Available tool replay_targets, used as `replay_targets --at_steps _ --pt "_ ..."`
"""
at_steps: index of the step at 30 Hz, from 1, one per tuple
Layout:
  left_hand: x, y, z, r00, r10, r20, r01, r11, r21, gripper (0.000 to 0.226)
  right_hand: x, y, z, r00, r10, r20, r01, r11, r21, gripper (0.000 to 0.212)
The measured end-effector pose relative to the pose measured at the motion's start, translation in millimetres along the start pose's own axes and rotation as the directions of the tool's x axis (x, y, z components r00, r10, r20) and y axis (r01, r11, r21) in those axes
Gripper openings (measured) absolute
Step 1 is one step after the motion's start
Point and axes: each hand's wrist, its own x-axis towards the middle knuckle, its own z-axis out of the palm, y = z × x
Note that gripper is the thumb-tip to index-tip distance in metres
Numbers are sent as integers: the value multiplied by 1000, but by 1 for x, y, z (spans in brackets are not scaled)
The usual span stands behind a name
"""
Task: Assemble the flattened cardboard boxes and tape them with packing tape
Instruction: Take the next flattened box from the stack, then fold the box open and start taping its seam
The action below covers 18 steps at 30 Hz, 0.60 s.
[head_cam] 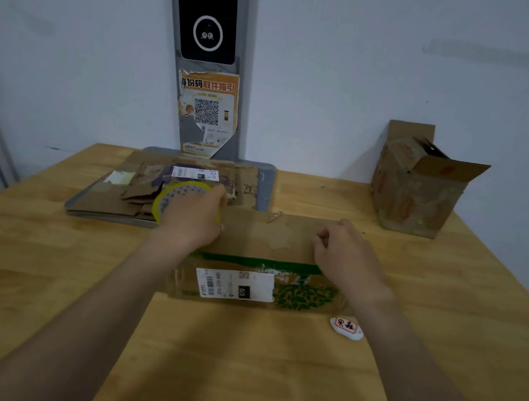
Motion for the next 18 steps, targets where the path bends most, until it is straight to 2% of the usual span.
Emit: replay_targets --at_steps 2,4,6,7,9,12,13,16,18 --pt "-3 17 0 1000 15 -4 -15 997 -80 32 -4 5 -3 999 46 5 -46 997 -65 25" --pt "-1 27 -15 999 -6 -44 -5 968 -250 27 -7 8 -4 998 61 9 -60 994 -93 27" --pt "2 36 -33 995 -6 -98 -38 894 -447 25 -8 8 -3 998 60 9 -58 988 -141 30" --pt "3 43 -39 994 15 -106 -72 822 -564 23 -9 7 -2 998 61 8 -59 985 -163 31" --pt "1 57 -44 995 60 -81 -101 592 -799 19 -9 6 -1 998 60 -2 -59 980 -191 31" --pt "-2 69 -29 996 58 68 53 230 -972 21 -10 8 1 998 39 -44 -48 973 -225 29" --pt "-2 68 -19 991 53 122 112 170 -979 22 -12 8 1 998 36 -52 -47 971 -232 30" --pt "-3 56 6 988 -42 147 153 194 -969 24 -16 8 3 997 54 -55 -67 957 -284 35" --pt "-2 46 12 989 -88 115 127 148 -981 51 -13 8 3 996 -5 -93 -23 955 -295 39"
